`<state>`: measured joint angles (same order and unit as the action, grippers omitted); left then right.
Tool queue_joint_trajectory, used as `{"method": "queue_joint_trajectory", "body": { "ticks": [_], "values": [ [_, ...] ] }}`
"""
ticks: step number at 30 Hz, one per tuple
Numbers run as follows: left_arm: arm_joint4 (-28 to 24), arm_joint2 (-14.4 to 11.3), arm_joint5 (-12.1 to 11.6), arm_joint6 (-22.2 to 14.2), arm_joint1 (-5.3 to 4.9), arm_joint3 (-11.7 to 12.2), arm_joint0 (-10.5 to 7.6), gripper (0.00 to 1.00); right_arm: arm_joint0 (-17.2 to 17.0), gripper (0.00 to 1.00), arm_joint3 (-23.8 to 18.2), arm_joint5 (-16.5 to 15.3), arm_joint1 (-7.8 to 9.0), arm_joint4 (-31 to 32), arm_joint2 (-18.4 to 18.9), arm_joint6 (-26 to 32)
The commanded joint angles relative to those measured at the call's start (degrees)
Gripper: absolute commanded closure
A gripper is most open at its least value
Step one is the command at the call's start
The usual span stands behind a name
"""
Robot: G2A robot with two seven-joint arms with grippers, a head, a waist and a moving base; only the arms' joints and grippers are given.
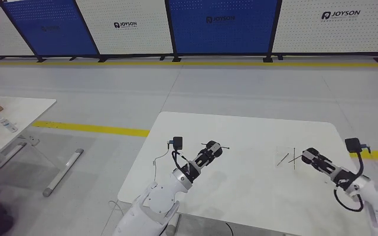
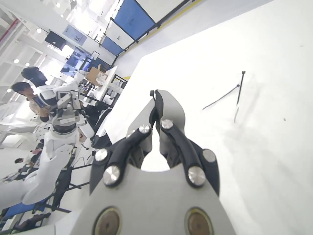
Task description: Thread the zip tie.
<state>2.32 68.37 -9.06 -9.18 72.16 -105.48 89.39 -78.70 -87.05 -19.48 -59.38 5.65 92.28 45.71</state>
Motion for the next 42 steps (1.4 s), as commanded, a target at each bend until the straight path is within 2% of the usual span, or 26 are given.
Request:
{"method": "queue_joint_trajectory", "body": {
  "ticks": [1,6,9,21,24,28,31,36,42],
  "values": [
    [0.0,0.0,0.0,0.0,0.0,0.0,0.0,1.0,-1.23,1.0,-2.1,0.0,-0.08,-2.41,0.63,-3.42],
    [0.0,0.0,0.0,0.0,0.0,0.0,0.0,1.0,-7.72,1.0,-11.77,0.0,-0.32,-2.43,1.82,-13.53],
    [0.0,0.0,0.0,0.0,0.0,0.0,0.0,1.0,-10.14,1.0,-15.59,0.0,-0.32,-0.94,0.44,-15.82],
    [0.0,0.0,0.0,0.0,0.0,0.0,0.0,1.0,-10.18,1.0,-15.7,0.0,-0.27,-0.47,0.02,-15.66],
    [0.86,-0.02,0.35,0.6,0.0,0.07,-0.25,1.0,-10.65,1.0,-15.83,0.08,-0.48,0.81,-0.77,-18.12],
    [6.97,-1.81,2.1,2.9,0.11,-0.22,-1.09,1.0,-11.37,1.0,-16.0,0.0,-0.94,1.48,-2.23,-23.4],
    [11.88,-4.16,4.53,3.98,0.33,-0.13,-2.44,1.0,-12.22,1.0,-16.89,0.0,-1.14,3.65,-2.96,-26.68],
    [19.14,-8.87,10.63,6.83,1.16,1.53,-6.46,1.0,-12.96,1.0,-17.05,0.0,-1.07,3.71,-1.97,-27.69],
    [19.14,-8.87,10.63,6.83,1.16,1.53,-6.46,1.0,-12.96,1.0,-17.05,0.0,-1.07,3.71,-1.97,-27.69]
  ]
}}
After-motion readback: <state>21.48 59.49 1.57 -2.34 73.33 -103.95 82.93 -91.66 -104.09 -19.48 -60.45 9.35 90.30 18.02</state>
